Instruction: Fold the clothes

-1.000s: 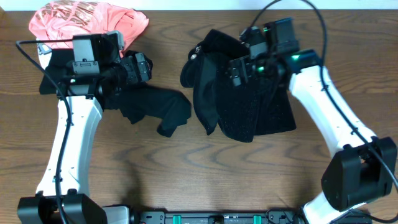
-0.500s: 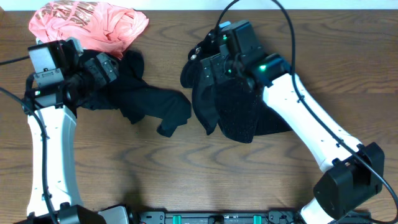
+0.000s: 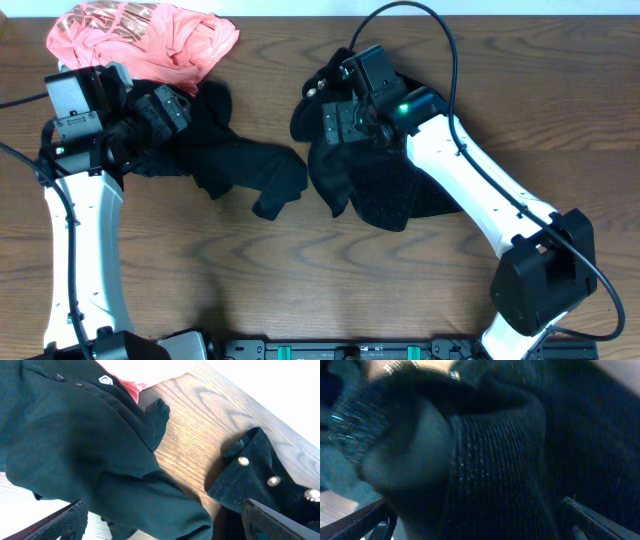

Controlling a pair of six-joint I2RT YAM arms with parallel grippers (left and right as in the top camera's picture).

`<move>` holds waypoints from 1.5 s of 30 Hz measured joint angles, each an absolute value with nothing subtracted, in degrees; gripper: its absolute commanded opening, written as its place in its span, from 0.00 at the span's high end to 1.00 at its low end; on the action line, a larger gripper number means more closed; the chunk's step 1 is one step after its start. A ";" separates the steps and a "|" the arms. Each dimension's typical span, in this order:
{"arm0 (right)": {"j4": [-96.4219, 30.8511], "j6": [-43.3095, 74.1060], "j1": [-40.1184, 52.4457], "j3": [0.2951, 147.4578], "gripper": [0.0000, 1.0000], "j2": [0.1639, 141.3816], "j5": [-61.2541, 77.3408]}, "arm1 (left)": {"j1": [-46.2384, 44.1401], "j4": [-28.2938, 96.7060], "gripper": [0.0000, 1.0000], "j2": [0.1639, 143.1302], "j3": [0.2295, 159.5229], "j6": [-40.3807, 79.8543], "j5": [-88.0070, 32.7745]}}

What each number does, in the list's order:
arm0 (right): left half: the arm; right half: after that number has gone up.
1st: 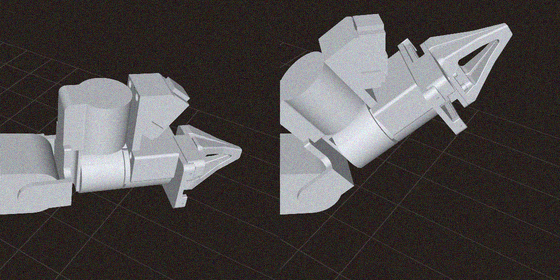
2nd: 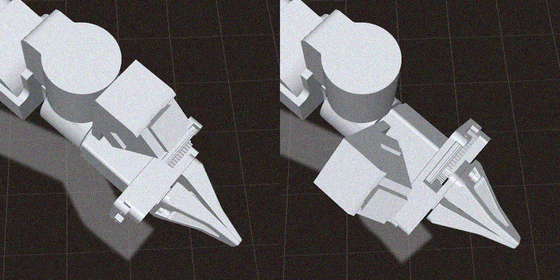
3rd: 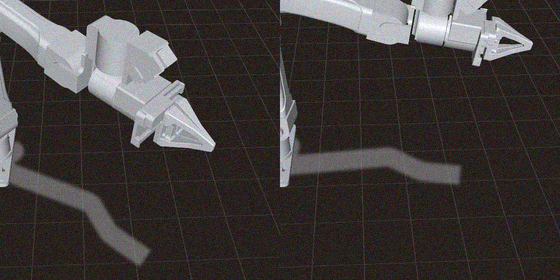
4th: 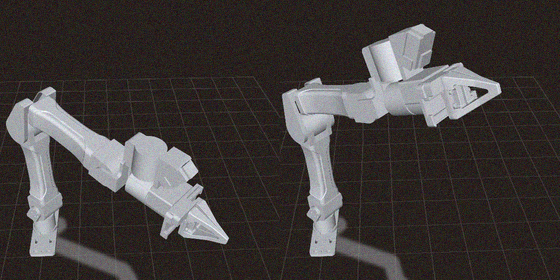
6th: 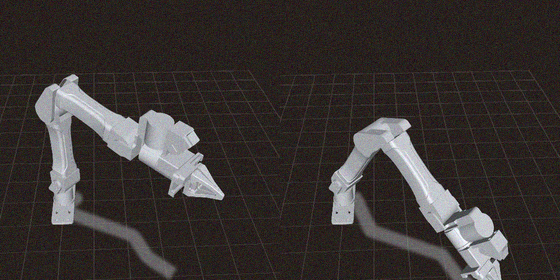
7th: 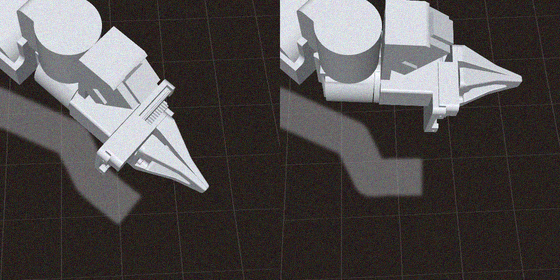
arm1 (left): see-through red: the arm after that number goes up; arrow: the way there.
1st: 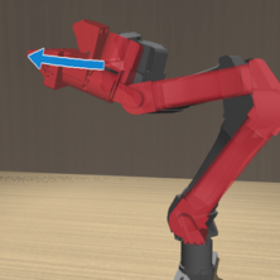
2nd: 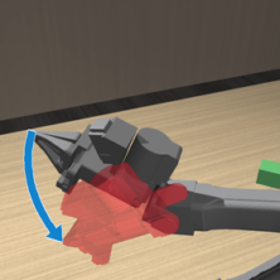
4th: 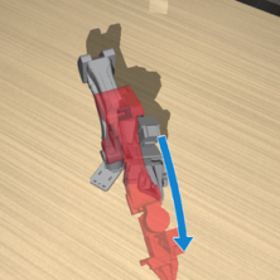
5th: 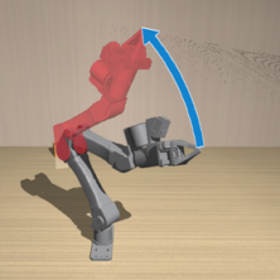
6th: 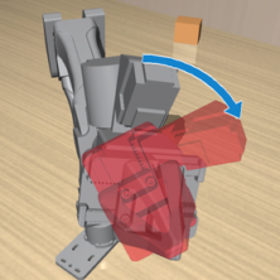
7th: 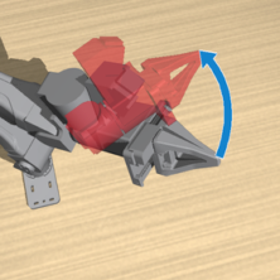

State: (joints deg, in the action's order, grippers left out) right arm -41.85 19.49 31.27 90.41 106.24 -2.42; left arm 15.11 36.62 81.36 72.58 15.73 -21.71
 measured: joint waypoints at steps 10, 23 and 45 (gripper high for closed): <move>-47.90 20.78 31.27 90.39 0.09 106.24 -2.37 | 15.11 36.27 0.02 81.36 72.58 19.53 -21.71; -47.24 19.03 31.27 90.39 0.66 106.24 -3.75 | 15.11 37.52 0.02 81.36 72.55 19.51 -21.10; -46.30 15.66 30.96 90.39 0.99 111.37 -4.34 | 15.11 43.57 0.02 82.37 72.55 16.45 -13.10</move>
State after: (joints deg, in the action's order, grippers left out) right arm -46.30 15.66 30.96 90.39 111.37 -4.34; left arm 15.11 43.57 82.37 72.55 16.45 -13.10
